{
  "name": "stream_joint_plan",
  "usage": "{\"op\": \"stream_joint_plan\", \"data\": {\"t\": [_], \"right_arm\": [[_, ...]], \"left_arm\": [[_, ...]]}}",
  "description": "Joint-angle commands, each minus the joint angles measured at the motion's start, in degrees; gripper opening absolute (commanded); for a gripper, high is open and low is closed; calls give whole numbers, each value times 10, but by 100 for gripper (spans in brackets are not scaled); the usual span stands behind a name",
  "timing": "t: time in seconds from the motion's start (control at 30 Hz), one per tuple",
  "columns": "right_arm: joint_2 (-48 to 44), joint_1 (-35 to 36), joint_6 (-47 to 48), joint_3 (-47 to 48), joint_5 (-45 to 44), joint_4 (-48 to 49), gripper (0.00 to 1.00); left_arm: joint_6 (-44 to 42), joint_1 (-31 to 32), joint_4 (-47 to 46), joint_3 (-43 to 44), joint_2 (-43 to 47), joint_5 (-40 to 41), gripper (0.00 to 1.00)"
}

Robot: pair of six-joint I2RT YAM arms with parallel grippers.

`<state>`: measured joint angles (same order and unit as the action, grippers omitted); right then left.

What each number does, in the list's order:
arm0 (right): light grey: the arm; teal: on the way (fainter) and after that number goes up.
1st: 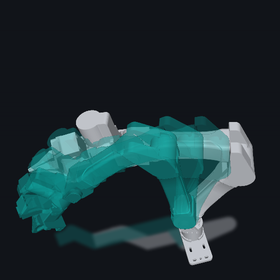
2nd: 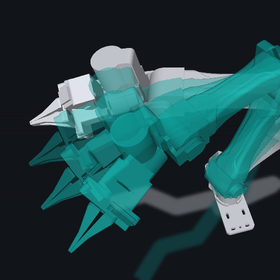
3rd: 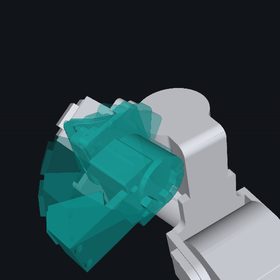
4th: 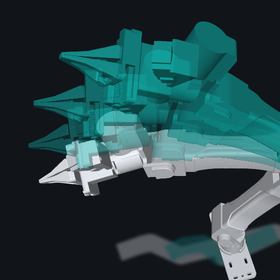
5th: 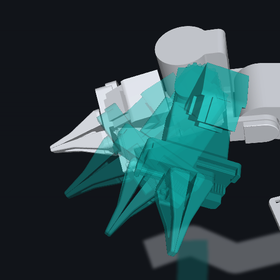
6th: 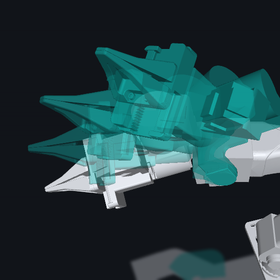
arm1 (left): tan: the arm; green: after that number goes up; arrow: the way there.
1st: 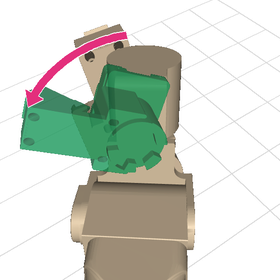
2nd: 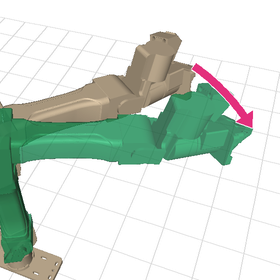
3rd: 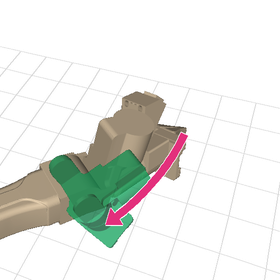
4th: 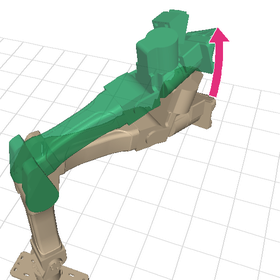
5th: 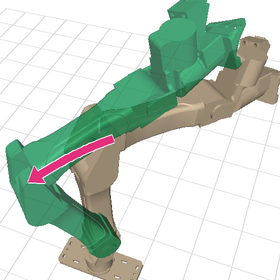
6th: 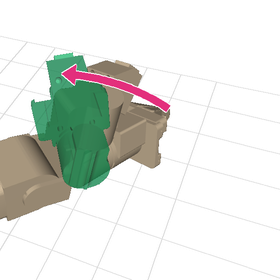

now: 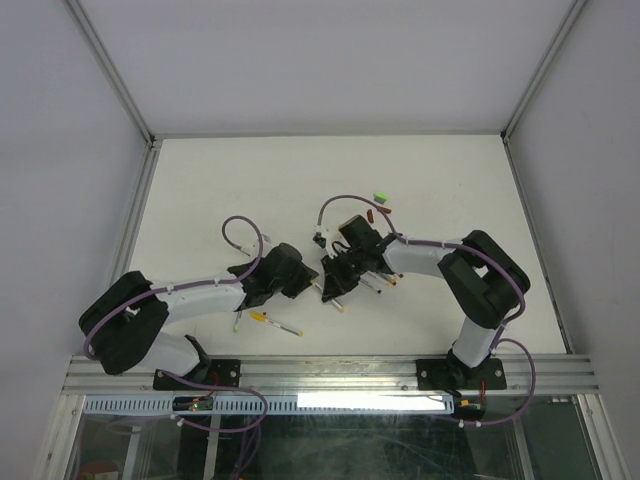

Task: Open the pen caps
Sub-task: Pick up the pen from the center of the board, then open the pen cap from the pen.

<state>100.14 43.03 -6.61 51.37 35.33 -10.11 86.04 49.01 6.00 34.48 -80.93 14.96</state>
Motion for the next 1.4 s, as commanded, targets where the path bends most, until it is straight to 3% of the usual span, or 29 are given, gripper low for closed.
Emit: {"op": "stream_joint_plan", "data": {"t": [0.0, 0.13, 0.27, 0.37, 0.47, 0.63, 0.87, 1.13, 1.37], "right_arm": [[1, 2, 21, 23, 32, -20, 0], [-15, -27, 44, 39, 51, -47, 0], [-37, -54, 80, 54, 93, -81, 0], [-52, -83, 138, 81, 142, -139, 0], [-79, -114, 190, 83, 191, -177, 0], [-104, -149, 261, 93, 226, -235, 0], [-120, -182, 301, 105, 263, -276, 0], [-136, -195, 314, 96, 280, -280, 0], [-135, -196, 317, 95, 290, -282, 0]], "left_arm": [[-25, -5, -37, -15, 59, 25, 43], [-61, -5, -51, -41, 135, 45, 50], [-148, -5, -106, -74, 211, 46, 64], [-282, -4, -251, -127, 268, -22, 79], [-350, -4, -365, -170, 315, -65, 98], [-420, -6, -439, -198, 347, -76, 99], [-468, -6, -532, -209, 324, -127, 99], [-436, -6, -786, -283, 238, -171, 99], [-440, -6, -750, -269, 232, -167, 99]]}}
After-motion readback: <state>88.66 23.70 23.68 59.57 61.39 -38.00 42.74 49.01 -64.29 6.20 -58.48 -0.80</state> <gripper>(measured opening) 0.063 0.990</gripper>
